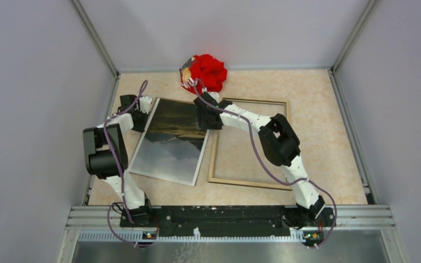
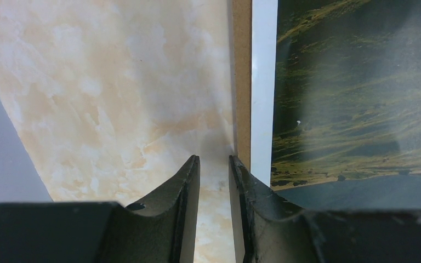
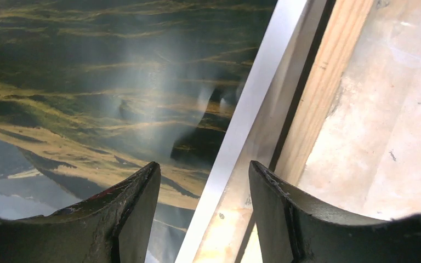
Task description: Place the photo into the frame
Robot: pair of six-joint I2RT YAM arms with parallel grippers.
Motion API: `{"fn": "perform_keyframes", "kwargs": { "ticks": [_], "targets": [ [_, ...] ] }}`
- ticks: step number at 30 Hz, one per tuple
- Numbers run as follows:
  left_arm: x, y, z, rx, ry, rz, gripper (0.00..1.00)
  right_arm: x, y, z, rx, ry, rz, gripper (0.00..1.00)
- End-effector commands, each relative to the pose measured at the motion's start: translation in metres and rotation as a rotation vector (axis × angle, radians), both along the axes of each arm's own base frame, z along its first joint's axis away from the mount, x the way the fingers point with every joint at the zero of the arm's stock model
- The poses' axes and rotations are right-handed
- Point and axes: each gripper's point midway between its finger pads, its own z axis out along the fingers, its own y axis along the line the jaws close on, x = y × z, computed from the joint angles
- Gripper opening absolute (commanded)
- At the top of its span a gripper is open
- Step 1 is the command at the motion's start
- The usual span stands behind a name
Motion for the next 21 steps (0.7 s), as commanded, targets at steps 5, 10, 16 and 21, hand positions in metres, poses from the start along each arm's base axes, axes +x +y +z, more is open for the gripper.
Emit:
{"fn": "perform_keyframes", "kwargs": {
  "ticks": [5,10,16,21],
  "targets": [
    [-0.032,-0.014,-0.031,-0.075,0.139,-0.019,0.33,0.002,0.003,0.015,0.063,-0.020,-0.030,0.61],
    [-0.032,-0.016,-0.031,-0.084,0.141,-0.022,0.33,0.009,-0.008,0.007,0.057,-0.010,-0.068,0.61],
    [-0.032,-0.015,-0.032,-0.081,0.144,-0.024,0.33,0.013,-0.006,0.001,0.089,0.004,-0.087,0.61],
    [-0.032,-0.015,-0.031,-0.081,0.143,-0.025,0.32,0.014,0.004,0.000,0.175,0.035,-0.100,0.60]
  ]
}}
